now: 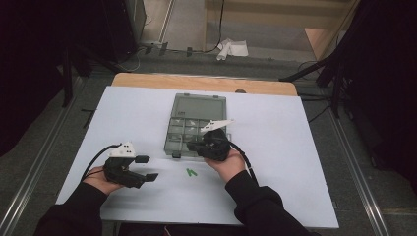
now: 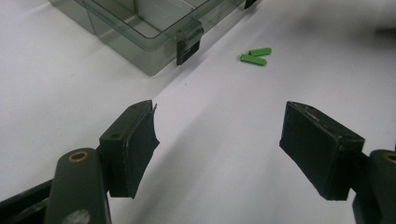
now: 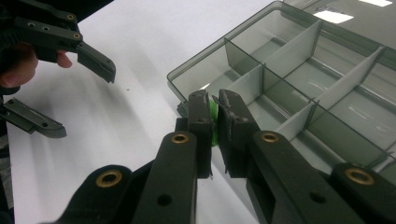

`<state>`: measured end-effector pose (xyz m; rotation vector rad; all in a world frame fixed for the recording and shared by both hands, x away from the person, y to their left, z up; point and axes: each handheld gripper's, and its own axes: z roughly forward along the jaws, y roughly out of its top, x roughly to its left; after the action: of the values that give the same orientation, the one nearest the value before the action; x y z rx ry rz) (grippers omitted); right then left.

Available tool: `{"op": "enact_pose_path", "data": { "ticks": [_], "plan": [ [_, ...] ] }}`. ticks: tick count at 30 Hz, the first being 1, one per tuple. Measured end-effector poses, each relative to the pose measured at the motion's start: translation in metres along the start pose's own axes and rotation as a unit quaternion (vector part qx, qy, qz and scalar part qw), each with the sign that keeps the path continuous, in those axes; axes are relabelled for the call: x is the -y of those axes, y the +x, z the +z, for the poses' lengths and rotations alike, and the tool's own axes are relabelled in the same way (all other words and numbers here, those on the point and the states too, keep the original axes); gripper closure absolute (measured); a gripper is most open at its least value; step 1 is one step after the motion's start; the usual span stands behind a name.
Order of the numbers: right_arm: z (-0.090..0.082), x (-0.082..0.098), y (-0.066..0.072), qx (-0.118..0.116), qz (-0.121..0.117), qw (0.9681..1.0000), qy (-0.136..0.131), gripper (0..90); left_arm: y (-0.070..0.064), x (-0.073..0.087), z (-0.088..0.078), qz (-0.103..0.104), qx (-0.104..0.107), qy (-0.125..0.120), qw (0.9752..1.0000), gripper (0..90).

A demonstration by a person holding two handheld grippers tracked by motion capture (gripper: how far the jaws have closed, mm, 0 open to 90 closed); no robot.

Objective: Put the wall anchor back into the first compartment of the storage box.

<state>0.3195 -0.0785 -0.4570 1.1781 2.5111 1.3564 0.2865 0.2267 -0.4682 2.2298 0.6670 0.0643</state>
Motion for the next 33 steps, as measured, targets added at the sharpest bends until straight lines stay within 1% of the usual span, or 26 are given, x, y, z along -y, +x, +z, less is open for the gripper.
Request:
{"op": "enact_pose_path", "data": {
  "ticks": [1,2,3,5,6,7,8,9,13,21,22,23,24,28,31,32,33],
  "plan": [
    [0.001,0.000,0.000,-0.002,-0.002,1.0000,0.000,84.8,0.000,0.001,0.000,-0.001,-0.001,-0.002,1.0000,25.6],
    [0.001,-0.001,0.000,-0.003,-0.001,1.0000,0.000,84.8,0.000,0.000,-0.002,0.002,-0.005,0.012,0.9999,25.6],
    [0.002,-0.002,0.000,-0.002,-0.002,1.0000,0.000,84.8,0.000,0.001,-0.001,0.000,-0.005,0.004,1.0000,25.6],
    [0.004,-0.003,0.000,-0.001,-0.002,1.0000,0.001,84.8,0.000,0.002,0.001,-0.001,-0.004,-0.002,1.0000,25.6],
    [0.005,-0.004,-0.001,-0.004,-0.003,1.0000,0.001,84.8,0.000,0.002,0.002,0.000,-0.007,-0.001,1.0000,25.6],
    [0.006,-0.004,-0.001,-0.002,-0.001,1.0000,0.002,84.8,0.000,0.001,0.000,0.003,-0.013,0.009,0.9999,25.6],
    [0.007,-0.005,-0.002,-0.002,-0.003,1.0000,0.002,84.8,0.000,0.001,0.001,0.004,-0.016,0.005,0.9999,25.6],
    [0.008,-0.006,-0.002,-0.002,-0.002,1.0000,0.002,84.8,0.000,0.001,0.002,0.004,-0.017,-0.008,0.9998,25.6],
    [0.012,-0.008,-0.003,-0.004,-0.001,1.0000,0.002,84.8,0.000,0.002,0.002,0.000,-0.020,-0.015,0.9997,25.6],
    [0.016,-0.015,-0.008,0.000,-0.001,1.0000,-0.003,84.8,0.002,0.007,0.000,-0.007,-0.023,-0.008,0.9997,25.6],
    [0.016,-0.016,-0.008,0.001,0.003,1.0000,-0.002,84.8,0.002,0.007,0.000,-0.008,-0.022,-0.008,0.9997,25.6],
    [0.016,-0.017,-0.008,0.001,0.002,1.0000,-0.002,84.8,0.002,0.007,-0.001,-0.007,-0.024,0.002,0.9997,25.6],
    [0.017,-0.018,-0.009,0.001,0.003,1.0000,-0.004,84.8,0.001,0.009,0.000,-0.009,-0.022,-0.010,0.9997,25.6],
    [0.021,-0.020,-0.011,0.003,0.003,1.0000,-0.004,84.8,0.001,0.010,0.001,-0.012,-0.019,-0.008,0.9997,25.6],
    [0.025,-0.022,-0.012,0.004,0.005,1.0000,0.000,84.8,0.001,0.010,0.001,-0.010,-0.019,-0.004,0.9998,25.6],
    [0.026,-0.023,-0.013,0.002,0.010,0.9999,0.003,84.8,0.000,0.010,0.002,-0.010,-0.019,-0.007,0.9998,25.6],
    [0.027,-0.023,-0.013,0.003,0.007,1.0000,0.003,84.8,0.000,0.010,0.002,-0.010,-0.018,-0.006,0.9998,25.6]
  ]
}}
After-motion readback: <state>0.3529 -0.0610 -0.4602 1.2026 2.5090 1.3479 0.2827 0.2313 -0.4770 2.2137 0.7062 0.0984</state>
